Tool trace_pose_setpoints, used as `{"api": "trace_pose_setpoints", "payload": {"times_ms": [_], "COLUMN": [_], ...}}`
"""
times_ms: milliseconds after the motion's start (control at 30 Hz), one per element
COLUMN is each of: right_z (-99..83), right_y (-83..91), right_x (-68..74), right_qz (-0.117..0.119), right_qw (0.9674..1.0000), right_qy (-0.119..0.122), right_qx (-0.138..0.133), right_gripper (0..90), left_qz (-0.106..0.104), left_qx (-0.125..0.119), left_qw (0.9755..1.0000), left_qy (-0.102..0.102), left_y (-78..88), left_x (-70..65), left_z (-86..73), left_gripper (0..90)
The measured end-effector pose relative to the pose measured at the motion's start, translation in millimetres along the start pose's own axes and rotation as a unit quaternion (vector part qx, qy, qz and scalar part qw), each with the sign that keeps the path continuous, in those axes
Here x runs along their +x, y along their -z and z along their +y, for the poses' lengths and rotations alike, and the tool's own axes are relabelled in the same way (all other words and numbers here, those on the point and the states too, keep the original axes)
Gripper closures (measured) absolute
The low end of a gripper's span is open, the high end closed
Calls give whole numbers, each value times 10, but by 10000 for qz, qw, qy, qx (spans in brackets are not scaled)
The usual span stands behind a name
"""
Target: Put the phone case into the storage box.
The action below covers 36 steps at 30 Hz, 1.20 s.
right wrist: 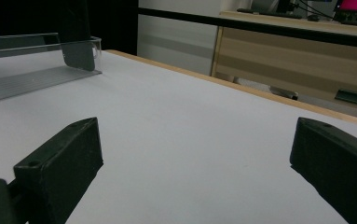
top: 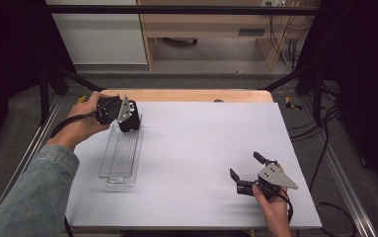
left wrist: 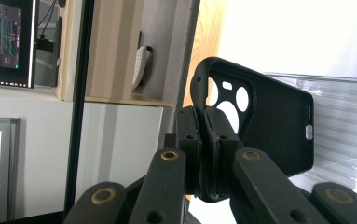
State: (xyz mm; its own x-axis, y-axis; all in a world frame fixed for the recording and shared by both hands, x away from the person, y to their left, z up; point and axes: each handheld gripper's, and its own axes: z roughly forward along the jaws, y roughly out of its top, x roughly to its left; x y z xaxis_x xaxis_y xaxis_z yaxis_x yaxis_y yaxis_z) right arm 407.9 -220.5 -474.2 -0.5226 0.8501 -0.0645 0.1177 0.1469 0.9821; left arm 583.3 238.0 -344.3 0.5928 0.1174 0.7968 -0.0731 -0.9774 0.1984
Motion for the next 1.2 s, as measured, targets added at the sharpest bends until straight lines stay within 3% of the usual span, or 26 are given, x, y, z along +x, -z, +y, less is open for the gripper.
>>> {"api": "trace_pose_setpoints", "payload": {"times_ms": [333, 1200], "right_z": [-1, -3], "right_y": [-1, 1], "right_x": [4, -2], "right_qz": [12, -2], "right_qw": [10000, 10000], "right_qy": [-4, -28], "right_qx": [-1, 19], "right_gripper": [26, 25], "left_qz": [-98, 76], "left_qx": [-52, -113], "left_qw": [9999, 9998], "left_qy": [-26, -164], "left_y": [30, -47], "left_x": [8, 14], "left_z": [-16, 38], "left_gripper": [853, 848]}}
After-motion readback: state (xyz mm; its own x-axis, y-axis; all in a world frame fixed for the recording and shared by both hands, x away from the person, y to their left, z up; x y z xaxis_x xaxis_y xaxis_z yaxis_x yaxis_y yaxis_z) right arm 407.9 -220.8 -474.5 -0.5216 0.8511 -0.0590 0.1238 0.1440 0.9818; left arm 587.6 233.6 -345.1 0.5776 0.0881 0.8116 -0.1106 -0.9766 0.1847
